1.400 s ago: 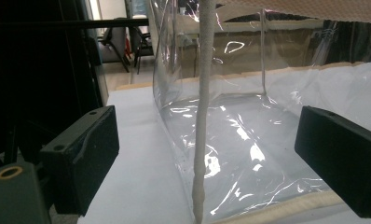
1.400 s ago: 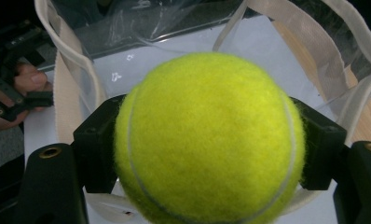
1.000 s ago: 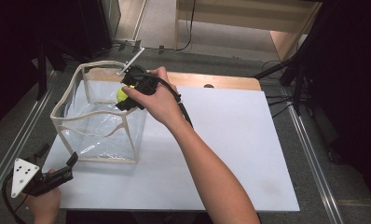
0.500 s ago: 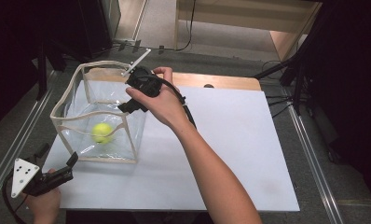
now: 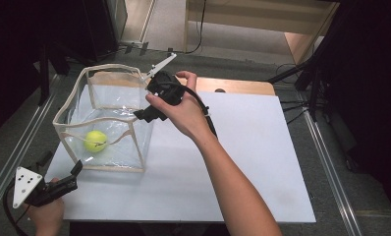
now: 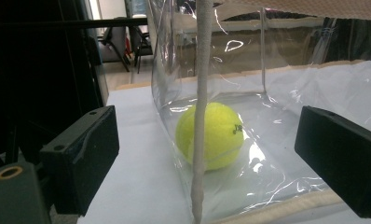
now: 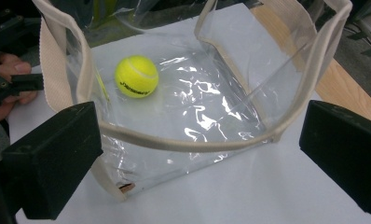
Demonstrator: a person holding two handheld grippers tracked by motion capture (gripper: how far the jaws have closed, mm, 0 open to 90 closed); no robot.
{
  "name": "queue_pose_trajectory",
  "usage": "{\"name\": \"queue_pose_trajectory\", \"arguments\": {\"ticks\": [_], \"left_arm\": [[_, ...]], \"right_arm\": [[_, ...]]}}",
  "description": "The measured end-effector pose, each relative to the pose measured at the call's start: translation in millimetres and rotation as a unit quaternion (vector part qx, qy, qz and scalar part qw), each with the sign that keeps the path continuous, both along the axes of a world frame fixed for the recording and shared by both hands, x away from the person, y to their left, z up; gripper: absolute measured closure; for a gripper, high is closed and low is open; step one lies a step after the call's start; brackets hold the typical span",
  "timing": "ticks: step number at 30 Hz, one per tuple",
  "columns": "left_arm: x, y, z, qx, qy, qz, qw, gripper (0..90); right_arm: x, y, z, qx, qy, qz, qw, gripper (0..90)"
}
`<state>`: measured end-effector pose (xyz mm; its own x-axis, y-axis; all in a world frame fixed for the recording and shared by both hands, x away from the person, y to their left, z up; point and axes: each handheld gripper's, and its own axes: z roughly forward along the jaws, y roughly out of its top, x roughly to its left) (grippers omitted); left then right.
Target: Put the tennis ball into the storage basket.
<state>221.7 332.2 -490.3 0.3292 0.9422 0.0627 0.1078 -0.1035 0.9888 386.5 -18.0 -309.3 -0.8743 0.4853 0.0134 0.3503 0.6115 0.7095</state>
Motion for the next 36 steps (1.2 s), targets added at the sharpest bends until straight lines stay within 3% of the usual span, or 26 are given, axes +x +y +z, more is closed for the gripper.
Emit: {"name": "queue_pose_trajectory", "arguments": {"ticks": [25,36], "left_arm": [[-0.2,0.3,0.0,0.001,0.0,0.0,1.0,6.8],[-0.2,0.5,0.0,0.002,0.001,0.0,1.0,6.8]], "right_arm": [[-14.7,-14.4,-41.5,-0.003,0.002,-0.024,0.9997,0.0],[-22.7,-18.3,-60.5,-0.003,-0.012,-0.03,0.9995,0.0]]}}
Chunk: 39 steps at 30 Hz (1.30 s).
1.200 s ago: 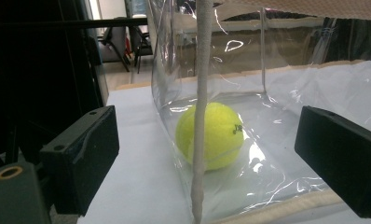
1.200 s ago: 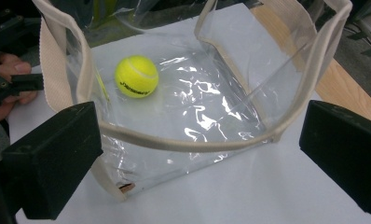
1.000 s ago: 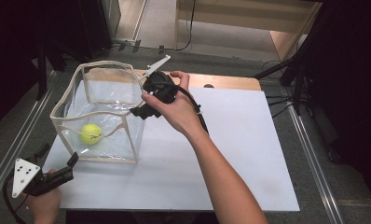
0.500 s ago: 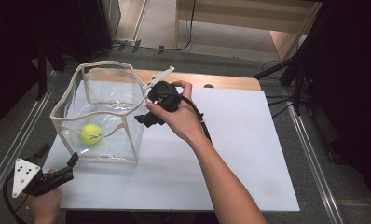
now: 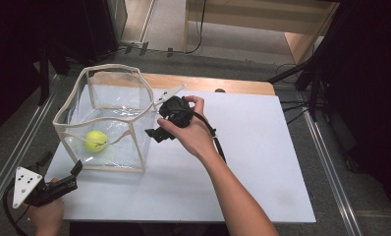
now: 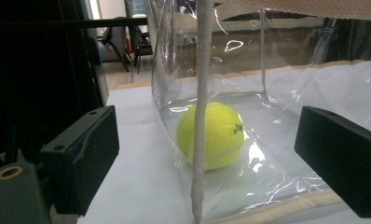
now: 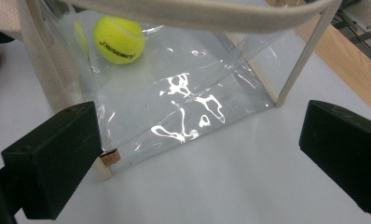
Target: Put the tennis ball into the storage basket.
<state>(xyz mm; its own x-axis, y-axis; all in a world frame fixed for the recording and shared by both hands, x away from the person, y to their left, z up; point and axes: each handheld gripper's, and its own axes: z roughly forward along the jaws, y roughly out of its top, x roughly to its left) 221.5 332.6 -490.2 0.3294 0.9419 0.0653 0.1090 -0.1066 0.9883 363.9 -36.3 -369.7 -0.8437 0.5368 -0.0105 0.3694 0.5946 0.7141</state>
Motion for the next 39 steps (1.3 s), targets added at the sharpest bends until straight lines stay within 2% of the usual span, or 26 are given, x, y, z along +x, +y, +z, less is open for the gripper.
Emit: {"name": "queue_pose_trajectory", "arguments": {"ticks": [12,17,23,33,39], "left_arm": [[-0.3,-0.3,0.1,0.002,0.002,0.001,1.0,6.8],[-0.2,-0.3,-0.1,0.001,0.001,0.0,1.0,6.8],[-0.3,-0.4,-0.1,0.002,0.001,0.0,1.0,6.8],[-0.4,-0.8,-0.2,0.004,0.001,0.001,1.0,6.8],[-0.4,-0.9,-0.1,0.005,0.002,0.0,1.0,6.8]], "right_arm": [[-10.2,-8.2,-18.8,0.009,-0.004,-0.005,0.9999,0.0],[-15.0,-14.5,-29.2,0.017,-0.001,-0.012,0.9998,0.0],[-19.1,-20.8,-38.7,0.018,0.002,-0.009,0.9998,0.0],[-28.7,-33.1,-56.8,0.035,0.008,-0.022,0.9991,0.0],[-35.4,-41.1,-66.6,0.044,0.002,-0.025,0.9987,0.0]]}}
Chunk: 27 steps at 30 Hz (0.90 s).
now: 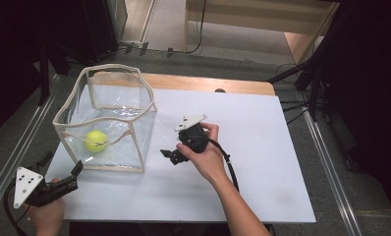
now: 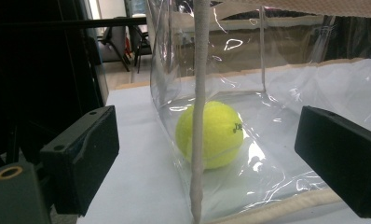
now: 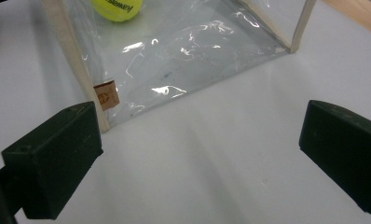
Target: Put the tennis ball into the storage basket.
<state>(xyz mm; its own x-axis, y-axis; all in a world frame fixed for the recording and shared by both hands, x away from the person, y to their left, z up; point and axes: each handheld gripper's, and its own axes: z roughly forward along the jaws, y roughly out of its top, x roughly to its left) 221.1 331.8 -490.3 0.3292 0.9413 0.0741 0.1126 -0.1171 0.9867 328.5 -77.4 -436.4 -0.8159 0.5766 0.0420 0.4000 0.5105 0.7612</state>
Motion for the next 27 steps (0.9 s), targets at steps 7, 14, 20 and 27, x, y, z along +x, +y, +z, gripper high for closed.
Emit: {"name": "queue_pose_trajectory", "arguments": {"ticks": [7,14,20,27], "left_arm": [[-0.1,-0.4,-0.1,0.0,0.0,0.0,1.0,6.8],[0.0,-0.5,-0.1,0.0,0.001,0.0,1.0,6.8],[-0.1,-0.9,-0.2,0.001,-0.001,-0.001,1.0,6.8],[-0.3,-0.8,-0.1,0.004,0.0,0.0,1.0,6.8]], "right_arm": [[-7.3,-11.5,-12.1,0.012,-0.003,-0.011,0.9999,0.0],[-13.4,-25.9,-20.4,0.018,-0.006,-0.023,0.9996,0.0],[-18.8,-39.7,-27.6,0.021,-0.003,-0.038,0.999,0.0],[-25.0,-56.0,-33.3,0.023,-0.002,-0.052,0.9984,0.0]]}}
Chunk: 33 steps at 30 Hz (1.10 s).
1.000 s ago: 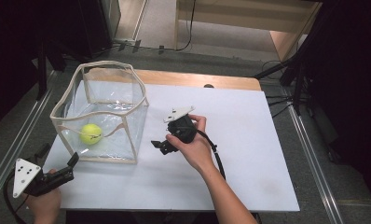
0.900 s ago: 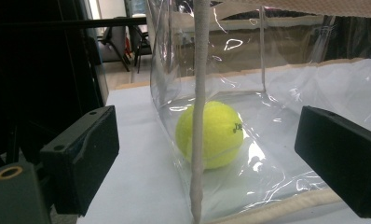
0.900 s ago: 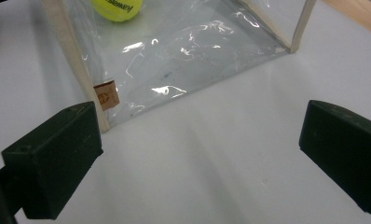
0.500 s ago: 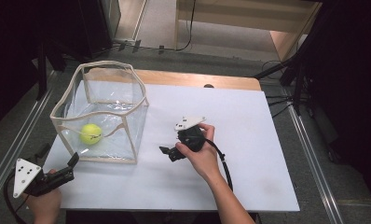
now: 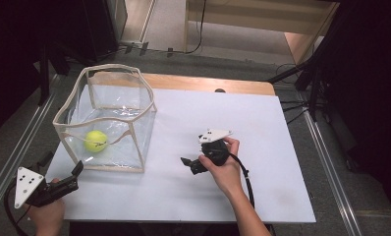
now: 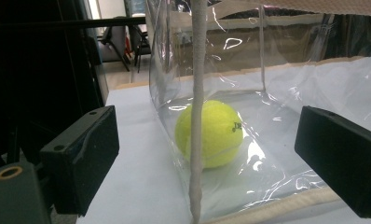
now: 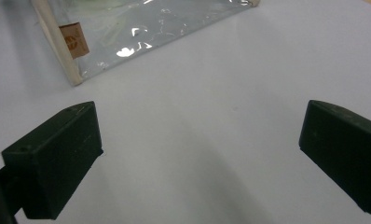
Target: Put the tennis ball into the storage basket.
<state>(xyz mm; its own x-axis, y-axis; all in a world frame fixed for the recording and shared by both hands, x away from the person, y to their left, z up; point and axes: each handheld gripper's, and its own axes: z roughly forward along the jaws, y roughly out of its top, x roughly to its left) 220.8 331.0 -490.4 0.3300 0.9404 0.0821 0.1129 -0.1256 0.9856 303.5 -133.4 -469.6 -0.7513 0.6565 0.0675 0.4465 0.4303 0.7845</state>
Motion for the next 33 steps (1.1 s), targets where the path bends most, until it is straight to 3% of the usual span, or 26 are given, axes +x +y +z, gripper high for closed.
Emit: {"name": "queue_pose_trajectory", "arguments": {"ticks": [11,33], "left_arm": [[-0.2,-0.3,-0.1,0.001,0.001,0.001,1.0,6.8],[-0.3,-1.1,-0.4,0.004,0.001,-0.001,1.0,6.8]], "right_arm": [[-7.3,-28.2,-5.7,0.015,0.003,-0.033,0.9993,0.0],[-29.5,-85.8,-15.0,0.02,0.0,-0.093,0.9954,0.0]]}}
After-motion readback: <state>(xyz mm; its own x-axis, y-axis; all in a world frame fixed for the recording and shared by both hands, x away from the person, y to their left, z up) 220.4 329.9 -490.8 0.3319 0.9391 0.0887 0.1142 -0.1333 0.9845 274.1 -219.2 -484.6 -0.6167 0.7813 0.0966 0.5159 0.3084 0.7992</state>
